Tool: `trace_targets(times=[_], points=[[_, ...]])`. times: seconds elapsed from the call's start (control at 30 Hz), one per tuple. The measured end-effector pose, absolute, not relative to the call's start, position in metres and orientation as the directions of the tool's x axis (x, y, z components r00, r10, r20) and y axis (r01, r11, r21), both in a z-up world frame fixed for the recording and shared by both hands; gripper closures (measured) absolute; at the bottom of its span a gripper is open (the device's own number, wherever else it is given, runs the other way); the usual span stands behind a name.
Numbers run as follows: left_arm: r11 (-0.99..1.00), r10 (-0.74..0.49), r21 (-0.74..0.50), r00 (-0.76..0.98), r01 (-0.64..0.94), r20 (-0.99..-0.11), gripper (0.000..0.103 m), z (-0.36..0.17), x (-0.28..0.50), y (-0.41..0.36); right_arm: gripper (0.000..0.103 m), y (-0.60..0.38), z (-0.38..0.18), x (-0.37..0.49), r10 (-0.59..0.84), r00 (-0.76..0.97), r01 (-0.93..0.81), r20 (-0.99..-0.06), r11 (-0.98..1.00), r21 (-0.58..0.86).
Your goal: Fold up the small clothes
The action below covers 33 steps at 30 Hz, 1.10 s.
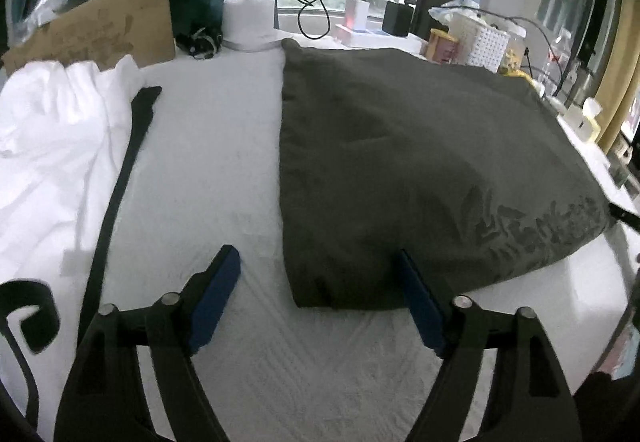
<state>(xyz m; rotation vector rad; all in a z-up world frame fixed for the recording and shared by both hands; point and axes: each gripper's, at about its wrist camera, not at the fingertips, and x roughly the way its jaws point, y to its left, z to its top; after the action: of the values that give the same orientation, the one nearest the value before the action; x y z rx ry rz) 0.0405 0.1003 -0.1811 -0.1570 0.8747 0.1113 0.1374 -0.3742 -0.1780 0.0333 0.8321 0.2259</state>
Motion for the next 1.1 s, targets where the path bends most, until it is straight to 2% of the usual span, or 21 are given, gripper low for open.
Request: trace_targets(times=[0.1,0.17,0.2,0.23,0.63,1.1], points=[[0.988,0.022,-0.081,0.641,-0.132,-0.767,0.059,-0.180,0.038,0.094,0.047,-0.361,-0.180,0.132,0.170,0.665,-0.214,-0.727,0.976,0.033],[0.990,-0.013,-0.102,0.643,-0.101,-0.766,0.086,-0.179,0.037,0.090,0.069,-0.355,-0.182,0.131,0.163,0.669,-0.237,-0.726,0.972,0.000],[0.989,-0.031,-0.116,0.642,-0.090,-0.766,0.090,-0.179,0.037,0.089,0.071,-0.354,-0.181,0.131,0.163,0.670,-0.242,-0.724,0.970,-0.006],[0.989,-0.034,-0.119,0.641,-0.090,-0.767,0.092,-0.178,0.038,0.088,0.086,-0.354,-0.182,0.131,0.191,0.662,-0.263,-0.725,0.965,0.014],[0.989,-0.038,-0.122,0.677,-0.078,-0.735,0.094,-0.162,0.012,0.080,0.088,-0.366,-0.166,0.116,0.202,0.687,-0.272,-0.698,0.962,0.011],[0.987,-0.080,-0.153,0.668,-0.051,-0.740,0.094,-0.165,-0.028,0.065,0.088,-0.382,-0.164,0.075,0.172,0.708,-0.253,-0.685,0.967,-0.018]])
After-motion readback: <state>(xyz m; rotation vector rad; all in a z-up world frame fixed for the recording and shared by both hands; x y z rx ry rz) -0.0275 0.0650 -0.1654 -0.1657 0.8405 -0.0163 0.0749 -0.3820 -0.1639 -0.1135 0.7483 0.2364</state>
